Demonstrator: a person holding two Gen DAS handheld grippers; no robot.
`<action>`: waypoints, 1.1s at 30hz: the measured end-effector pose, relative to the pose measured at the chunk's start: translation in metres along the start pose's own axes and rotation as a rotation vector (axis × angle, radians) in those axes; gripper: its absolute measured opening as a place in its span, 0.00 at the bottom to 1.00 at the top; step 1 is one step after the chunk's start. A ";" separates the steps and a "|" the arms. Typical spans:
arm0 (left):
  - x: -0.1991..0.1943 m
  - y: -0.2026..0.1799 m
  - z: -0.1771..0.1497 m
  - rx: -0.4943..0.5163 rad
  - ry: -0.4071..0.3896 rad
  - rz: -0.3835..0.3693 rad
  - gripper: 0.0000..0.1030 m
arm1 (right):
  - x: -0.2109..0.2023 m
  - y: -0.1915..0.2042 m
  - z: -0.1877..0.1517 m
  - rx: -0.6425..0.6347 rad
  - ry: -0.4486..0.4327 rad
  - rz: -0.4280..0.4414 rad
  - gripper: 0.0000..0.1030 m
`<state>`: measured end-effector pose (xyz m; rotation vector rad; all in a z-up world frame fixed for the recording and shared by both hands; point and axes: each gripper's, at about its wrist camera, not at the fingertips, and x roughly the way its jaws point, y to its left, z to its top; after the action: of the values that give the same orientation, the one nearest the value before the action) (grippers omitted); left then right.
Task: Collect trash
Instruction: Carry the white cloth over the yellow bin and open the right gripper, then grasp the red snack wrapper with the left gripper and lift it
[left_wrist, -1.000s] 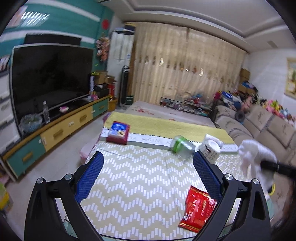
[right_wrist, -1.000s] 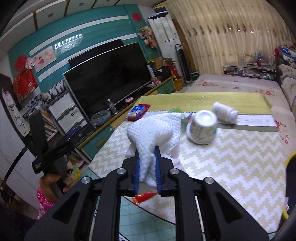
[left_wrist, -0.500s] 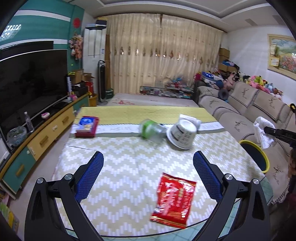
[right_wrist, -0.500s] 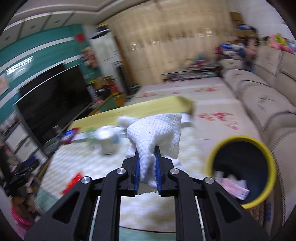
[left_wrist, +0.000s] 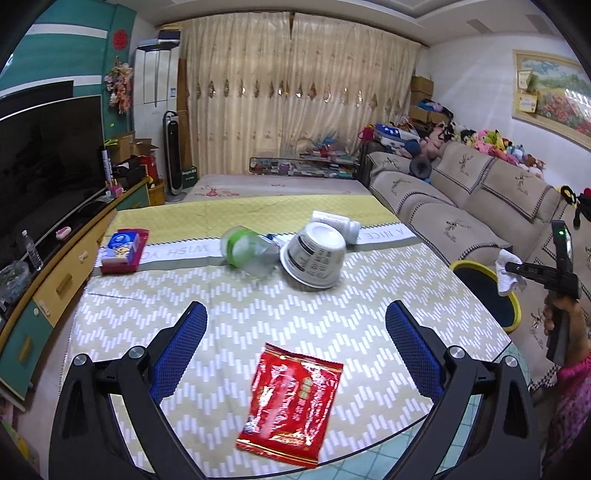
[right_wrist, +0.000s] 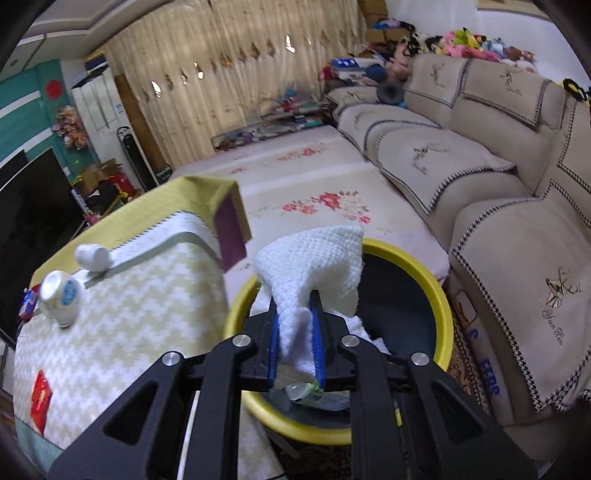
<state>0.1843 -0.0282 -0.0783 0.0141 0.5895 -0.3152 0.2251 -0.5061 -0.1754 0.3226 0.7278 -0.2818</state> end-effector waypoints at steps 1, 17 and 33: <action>0.003 -0.003 0.000 0.005 0.007 -0.002 0.93 | 0.006 -0.002 0.000 0.003 0.005 -0.007 0.15; 0.040 -0.018 -0.018 0.109 0.164 -0.021 0.93 | -0.005 -0.004 -0.008 0.035 -0.029 -0.001 0.52; 0.089 -0.009 -0.055 0.253 0.400 0.056 0.93 | 0.001 0.008 -0.020 0.034 0.012 0.061 0.53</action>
<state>0.2218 -0.0573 -0.1724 0.3430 0.9409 -0.3327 0.2166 -0.4911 -0.1884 0.3782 0.7242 -0.2349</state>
